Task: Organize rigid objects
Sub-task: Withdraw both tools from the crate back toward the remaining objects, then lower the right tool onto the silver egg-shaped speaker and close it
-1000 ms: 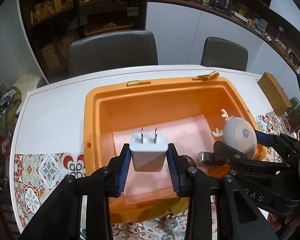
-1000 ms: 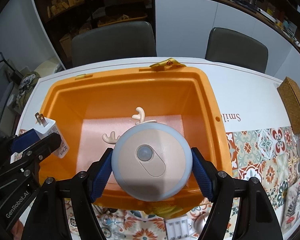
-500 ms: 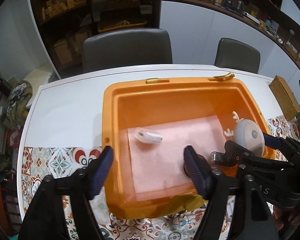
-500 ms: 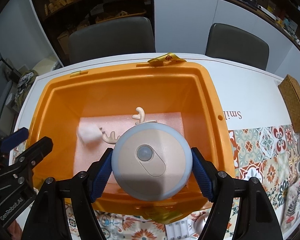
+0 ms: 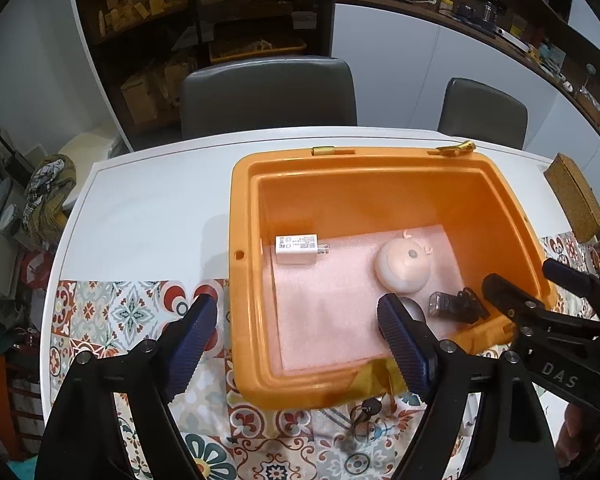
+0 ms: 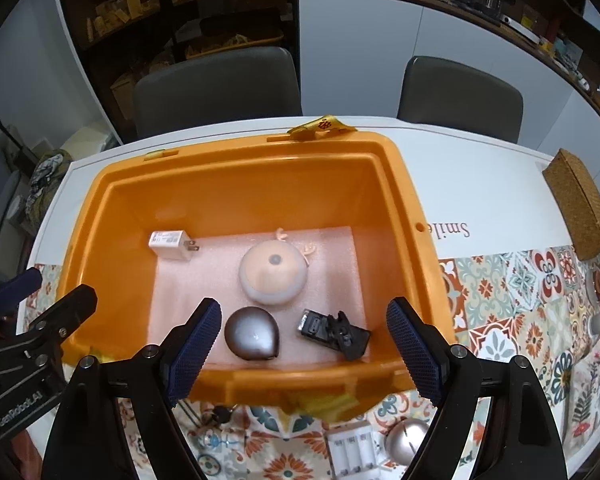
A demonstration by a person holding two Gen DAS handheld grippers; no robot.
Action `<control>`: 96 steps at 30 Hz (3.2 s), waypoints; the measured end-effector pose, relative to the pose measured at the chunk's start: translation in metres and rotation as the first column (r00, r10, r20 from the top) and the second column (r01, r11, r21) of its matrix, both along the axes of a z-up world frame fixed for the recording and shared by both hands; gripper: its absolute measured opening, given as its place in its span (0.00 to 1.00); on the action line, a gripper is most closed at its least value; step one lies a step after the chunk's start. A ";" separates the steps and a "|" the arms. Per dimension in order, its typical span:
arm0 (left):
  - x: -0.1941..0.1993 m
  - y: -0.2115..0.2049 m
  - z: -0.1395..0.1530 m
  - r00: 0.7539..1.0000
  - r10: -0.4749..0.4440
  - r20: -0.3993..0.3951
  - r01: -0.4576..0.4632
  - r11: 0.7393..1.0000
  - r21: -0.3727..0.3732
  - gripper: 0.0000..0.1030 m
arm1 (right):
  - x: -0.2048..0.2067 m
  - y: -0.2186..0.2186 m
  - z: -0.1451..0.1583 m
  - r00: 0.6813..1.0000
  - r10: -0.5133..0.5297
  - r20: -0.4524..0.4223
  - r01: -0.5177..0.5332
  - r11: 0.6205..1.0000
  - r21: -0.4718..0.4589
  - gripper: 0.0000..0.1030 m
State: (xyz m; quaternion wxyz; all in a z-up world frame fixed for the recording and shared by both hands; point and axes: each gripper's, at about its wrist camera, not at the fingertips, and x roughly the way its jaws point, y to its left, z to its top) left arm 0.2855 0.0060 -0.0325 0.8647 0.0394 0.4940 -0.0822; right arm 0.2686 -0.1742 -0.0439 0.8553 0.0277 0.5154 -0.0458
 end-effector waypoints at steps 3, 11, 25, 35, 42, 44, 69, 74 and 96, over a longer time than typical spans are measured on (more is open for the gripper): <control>-0.009 -0.001 0.005 1.000 -0.009 0.010 0.009 1.000 -0.005 0.80 | -0.011 0.000 0.009 1.000 0.010 0.025 -0.010 1.000 -0.007 0.82; -0.037 -0.002 0.024 0.999 -0.006 0.046 0.007 1.000 -0.027 0.80 | -0.039 -0.003 0.026 0.998 0.015 0.062 -0.016 1.000 0.013 0.82; -0.092 -0.013 0.042 0.996 0.000 0.090 0.004 0.999 -0.039 0.84 | -0.095 -0.014 0.054 0.989 0.037 0.146 -0.037 0.999 -0.001 0.82; -0.123 -0.023 0.042 0.995 0.018 0.098 -0.015 0.999 -0.036 0.84 | -0.126 -0.027 0.056 0.984 0.043 0.176 -0.046 0.999 0.014 0.82; -0.143 -0.032 0.036 0.995 0.039 0.095 -0.036 0.999 -0.038 0.86 | -0.146 -0.039 0.050 0.981 0.047 0.189 -0.053 0.998 0.022 0.82; -0.148 -0.037 0.033 0.995 0.042 0.091 -0.039 0.999 -0.033 0.86 | -0.152 -0.042 0.049 0.980 0.053 0.192 -0.058 0.998 0.023 0.82; -0.178 -0.089 -0.018 0.990 0.140 0.024 -0.140 0.990 0.003 0.86 | -0.173 -0.090 0.003 0.976 0.152 0.156 -0.158 0.987 0.029 0.82; -0.179 -0.095 -0.032 0.986 0.165 -0.005 -0.164 0.986 0.011 0.86 | -0.171 -0.097 -0.010 0.974 0.176 0.141 -0.182 0.983 0.032 0.82; -0.176 -0.121 -0.099 0.968 0.220 -0.121 -0.213 0.975 0.070 0.86 | -0.147 -0.116 -0.082 0.966 0.258 0.006 -0.258 0.964 0.059 0.82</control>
